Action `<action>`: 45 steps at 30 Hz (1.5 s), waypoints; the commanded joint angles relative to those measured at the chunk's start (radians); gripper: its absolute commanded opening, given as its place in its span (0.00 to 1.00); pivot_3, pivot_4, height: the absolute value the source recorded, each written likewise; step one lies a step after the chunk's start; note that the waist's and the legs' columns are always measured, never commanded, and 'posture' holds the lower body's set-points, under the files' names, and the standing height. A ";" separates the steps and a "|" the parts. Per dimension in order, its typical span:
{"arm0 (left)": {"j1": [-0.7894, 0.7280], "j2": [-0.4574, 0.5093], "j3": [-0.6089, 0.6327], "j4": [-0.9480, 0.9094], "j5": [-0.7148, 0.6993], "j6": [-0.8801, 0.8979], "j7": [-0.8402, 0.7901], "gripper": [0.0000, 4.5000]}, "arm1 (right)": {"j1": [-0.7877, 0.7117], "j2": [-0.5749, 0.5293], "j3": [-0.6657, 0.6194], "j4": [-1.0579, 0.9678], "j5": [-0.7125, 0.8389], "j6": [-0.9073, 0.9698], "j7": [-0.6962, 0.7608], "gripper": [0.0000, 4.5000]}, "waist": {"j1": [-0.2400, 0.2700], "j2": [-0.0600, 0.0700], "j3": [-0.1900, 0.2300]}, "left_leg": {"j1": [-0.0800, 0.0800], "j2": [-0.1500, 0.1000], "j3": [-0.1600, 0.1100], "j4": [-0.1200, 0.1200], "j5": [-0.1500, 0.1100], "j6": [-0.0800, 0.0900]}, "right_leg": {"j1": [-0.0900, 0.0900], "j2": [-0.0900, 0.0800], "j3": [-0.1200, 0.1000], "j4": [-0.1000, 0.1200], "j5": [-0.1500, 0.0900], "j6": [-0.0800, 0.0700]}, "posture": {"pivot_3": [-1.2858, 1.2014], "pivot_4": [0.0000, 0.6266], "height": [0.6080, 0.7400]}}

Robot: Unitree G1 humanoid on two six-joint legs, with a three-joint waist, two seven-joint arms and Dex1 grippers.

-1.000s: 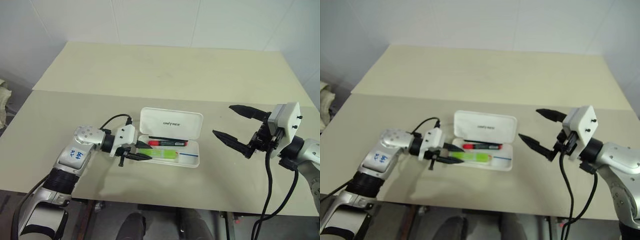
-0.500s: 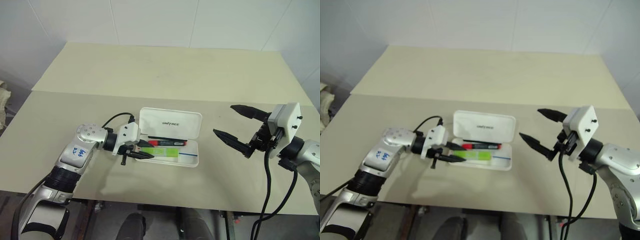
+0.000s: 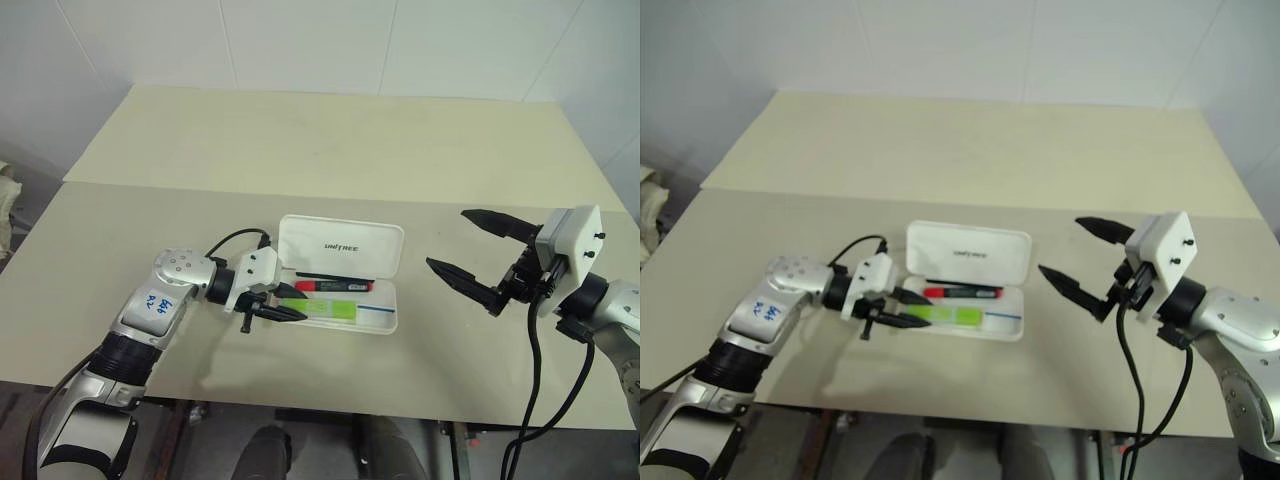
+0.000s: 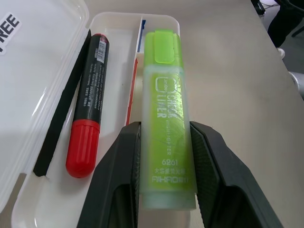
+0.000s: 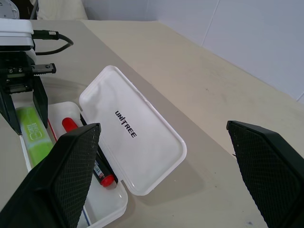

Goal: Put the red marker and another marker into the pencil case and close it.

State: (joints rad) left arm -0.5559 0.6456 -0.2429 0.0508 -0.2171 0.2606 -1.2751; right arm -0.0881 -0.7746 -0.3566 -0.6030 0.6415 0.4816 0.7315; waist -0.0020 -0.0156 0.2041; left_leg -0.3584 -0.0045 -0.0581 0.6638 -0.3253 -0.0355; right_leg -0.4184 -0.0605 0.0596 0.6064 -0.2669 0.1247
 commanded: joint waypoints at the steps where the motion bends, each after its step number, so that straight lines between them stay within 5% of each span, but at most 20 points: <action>1: -0.003 0.013 0.003 -0.019 0.012 -0.012 -0.001 0.23 | 0.003 0.005 -0.028 -0.038 0.022 -0.011 -0.012 1.00 | 0.000 0.000 0.000 | 0.000 0.000 0.000 0.000 0.000 0.000 | 0.000 0.000 0.000 0.000 0.000 0.000 | 0.52 0.24 1.00; 5: -0.004 0.013 0.002 -0.011 0.017 -0.017 -0.004 0.23 | -0.001 0.004 -0.024 -0.036 0.022 -0.011 -0.015 1.00 | 0.000 0.000 0.000 | 0.000 0.000 0.000 0.000 0.000 0.000 | 0.000 0.000 0.000 0.000 0.000 0.000 | 0.52 0.24 1.00; 14: -0.006 0.001 0.003 -0.007 0.028 -0.029 0.005 0.89 | -0.006 0.004 -0.021 -0.032 0.023 -0.012 -0.016 1.00 | 0.000 0.000 0.000 | 0.000 0.000 0.000 0.000 0.000 0.000 | 0.000 0.000 0.000 0.000 0.000 0.000 | 0.52 0.24 1.00; 25: 0.014 0.007 0.093 -0.100 -0.118 0.049 -0.021 0.89 | -0.033 0.007 0.007 0.037 0.013 -0.026 0.018 1.00 | -0.001 0.000 0.000 | 0.000 0.000 0.000 0.000 0.000 0.000 | 0.000 0.000 0.000 0.000 0.000 0.000 | 0.52 0.24 1.00; 28: 0.028 0.042 0.138 -0.127 -0.165 0.071 -0.046 0.99 | -0.029 -0.013 0.006 0.107 0.003 -0.028 0.061 1.00 | -0.001 0.000 0.000 | 0.000 0.000 0.000 0.000 0.000 0.000 | 0.000 0.000 0.000 0.001 0.000 0.000 | 0.52 0.24 1.00; 38: 0.043 0.151 0.307 -0.203 -0.373 0.207 -0.108 0.99 | -0.022 -0.146 0.063 0.504 -0.135 -0.146 0.338 1.00 | -0.003 0.000 0.000 | 0.001 0.000 0.001 0.000 0.000 0.000 | 0.000 0.000 0.000 0.001 0.000 0.000 | 0.52 0.24 1.00; 45: -0.032 0.204 0.318 -0.117 -0.347 0.158 -0.149 0.99 | -0.210 -0.218 0.214 0.899 -0.289 -0.335 0.560 1.00 | -0.015 0.000 0.000 | 0.004 0.000 0.002 0.001 0.000 0.001 | 0.002 0.000 0.001 0.002 0.000 0.000 | 0.52 0.24 1.00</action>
State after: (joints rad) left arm -0.5722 0.8384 0.0578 -0.0679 -0.5631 0.4366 -1.4178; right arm -0.2734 -0.9713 -0.1471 0.2526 0.3714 0.1898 1.2523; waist -0.0166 -0.0151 0.2043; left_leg -0.3545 -0.0046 -0.0558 0.6652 -0.3249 -0.0350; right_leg -0.4162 -0.0604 0.0606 0.6088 -0.2670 0.1244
